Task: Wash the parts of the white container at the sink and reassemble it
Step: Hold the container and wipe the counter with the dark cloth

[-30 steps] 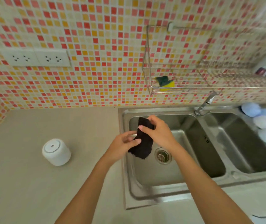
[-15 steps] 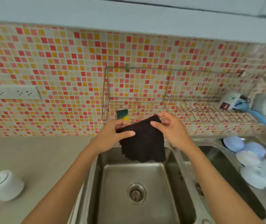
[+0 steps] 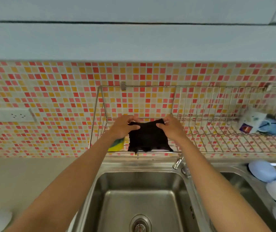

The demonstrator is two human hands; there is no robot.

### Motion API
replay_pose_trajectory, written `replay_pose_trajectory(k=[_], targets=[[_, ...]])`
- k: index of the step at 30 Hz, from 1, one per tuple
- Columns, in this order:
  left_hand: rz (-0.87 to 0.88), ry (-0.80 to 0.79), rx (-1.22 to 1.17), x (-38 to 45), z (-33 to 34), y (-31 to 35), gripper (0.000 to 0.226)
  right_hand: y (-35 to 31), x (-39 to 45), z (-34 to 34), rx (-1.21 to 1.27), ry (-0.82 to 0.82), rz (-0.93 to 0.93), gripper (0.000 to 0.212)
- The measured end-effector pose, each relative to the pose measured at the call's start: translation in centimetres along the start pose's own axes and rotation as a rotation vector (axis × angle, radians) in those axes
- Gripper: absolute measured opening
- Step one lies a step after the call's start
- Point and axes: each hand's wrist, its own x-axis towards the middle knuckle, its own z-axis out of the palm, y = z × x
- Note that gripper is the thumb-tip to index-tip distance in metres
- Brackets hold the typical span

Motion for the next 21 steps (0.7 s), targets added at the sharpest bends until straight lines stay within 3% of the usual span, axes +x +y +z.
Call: replay_pose_trajectory(k=[3, 6, 10, 13, 17, 21], targets=[[-0.034, 0.033, 0.063, 0.6, 0.8, -1.1, 0.025, 0.2, 0.5, 0.9, -0.078, -0.009, 0.027, 0.032], [0.030, 0.064, 0.326, 0.2, 1.0, -0.9, 0.035, 0.1, -0.6, 1.5, -0.177, -0.011, -0.088, 0.048], [0.151, -0.112, 0.653, -1.6, 2.1, -0.8, 0.052, 0.1, -2.8, 1.9, -0.433, -0.322, -0.209, 0.062], [0.127, -0.169, 0.627, -2.1, 2.7, -1.2, 0.058, 0.0, -2.8, 1.9, -0.533, -0.502, -0.142, 0.067], [0.129, -0.179, 0.578, -2.7, 2.1, -0.8, 0.066, 0.1, -3.1, 2.1, -0.449, -0.429, -0.130, 0.064], [0.009, -0.263, 0.441, -3.8, 1.2, -1.0, 0.071, 0.5, -3.4, 2.0, -0.352, -0.405, -0.106, 0.060]])
